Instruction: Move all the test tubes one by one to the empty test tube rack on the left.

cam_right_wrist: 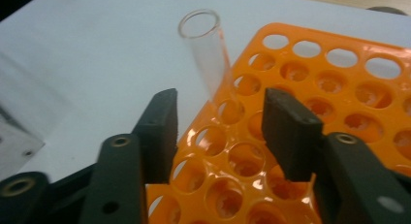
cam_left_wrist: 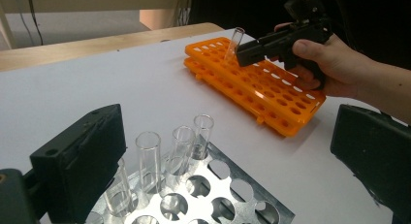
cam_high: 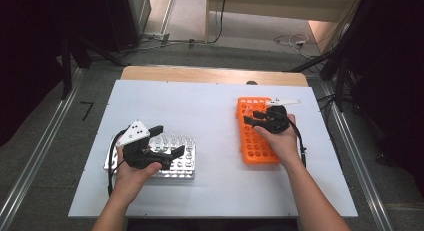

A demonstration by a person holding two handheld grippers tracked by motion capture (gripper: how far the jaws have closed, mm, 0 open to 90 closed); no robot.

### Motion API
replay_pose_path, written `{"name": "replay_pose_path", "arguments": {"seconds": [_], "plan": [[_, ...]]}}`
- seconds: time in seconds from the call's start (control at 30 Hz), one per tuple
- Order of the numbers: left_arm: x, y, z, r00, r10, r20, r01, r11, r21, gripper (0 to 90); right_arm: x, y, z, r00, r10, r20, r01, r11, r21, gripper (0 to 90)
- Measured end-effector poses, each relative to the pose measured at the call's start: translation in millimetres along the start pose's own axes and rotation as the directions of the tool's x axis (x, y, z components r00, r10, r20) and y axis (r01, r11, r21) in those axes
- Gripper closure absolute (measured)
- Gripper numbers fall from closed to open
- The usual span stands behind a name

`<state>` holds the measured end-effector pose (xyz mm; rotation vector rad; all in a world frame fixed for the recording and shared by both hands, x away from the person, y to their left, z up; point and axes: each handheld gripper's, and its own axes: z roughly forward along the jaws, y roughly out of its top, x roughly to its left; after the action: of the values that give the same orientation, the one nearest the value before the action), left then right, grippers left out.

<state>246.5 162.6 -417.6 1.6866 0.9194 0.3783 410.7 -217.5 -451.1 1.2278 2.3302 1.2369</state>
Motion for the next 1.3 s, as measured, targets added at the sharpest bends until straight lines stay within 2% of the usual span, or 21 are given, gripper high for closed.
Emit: {"name": "replay_pose_path", "arguments": {"seconds": [0.33,0.53,0.6,0.67,0.8,1.03,1.3], "plan": [[0.2,0.0,0.0,1.0000,-0.002,0.000,0.002,1.0000,0.002,0.0,5.2,7.3,16.2,0.9975,-0.037,0.061,0.034,0.998,0.057,66.8],[-1.4,-0.2,1.3,1.0000,-0.001,0.000,0.001,1.0000,0.007,0.0,8.9,8.0,18.1,0.9938,-0.058,0.095,0.053,0.997,0.059,73.4],[-2.0,0.0,1.4,1.0000,0.001,-0.002,-0.001,1.0000,0.009,0.0,9.3,7.9,17.5,0.9937,-0.053,0.099,0.047,0.997,0.057,73.6],[-2.5,0.1,1.8,1.0000,0.004,0.001,-0.004,1.0000,0.008,0.0,8.2,7.9,15.6,0.9959,-0.027,0.086,0.023,0.999,0.042,73.8],[-3.1,0.3,2.7,1.0000,0.009,0.002,-0.009,0.9999,0.012,0.0,8.0,9.2,7.5,0.9966,-0.025,0.079,0.024,1.000,0.012,74.0],[-6.4,1.2,4.1,0.9998,0.015,0.011,-0.015,0.9999,0.009,0.0,10.7,12.8,-20.0,0.9970,-0.046,0.063,0.051,0.996,-0.074,74.1],[-13.0,2.9,6.0,0.9992,0.032,0.026,-0.032,0.9995,0.005,1.8,26.9,5.9,-51.8,0.9967,-0.081,-0.002,0.080,0.988,-0.133,74.2]]}}
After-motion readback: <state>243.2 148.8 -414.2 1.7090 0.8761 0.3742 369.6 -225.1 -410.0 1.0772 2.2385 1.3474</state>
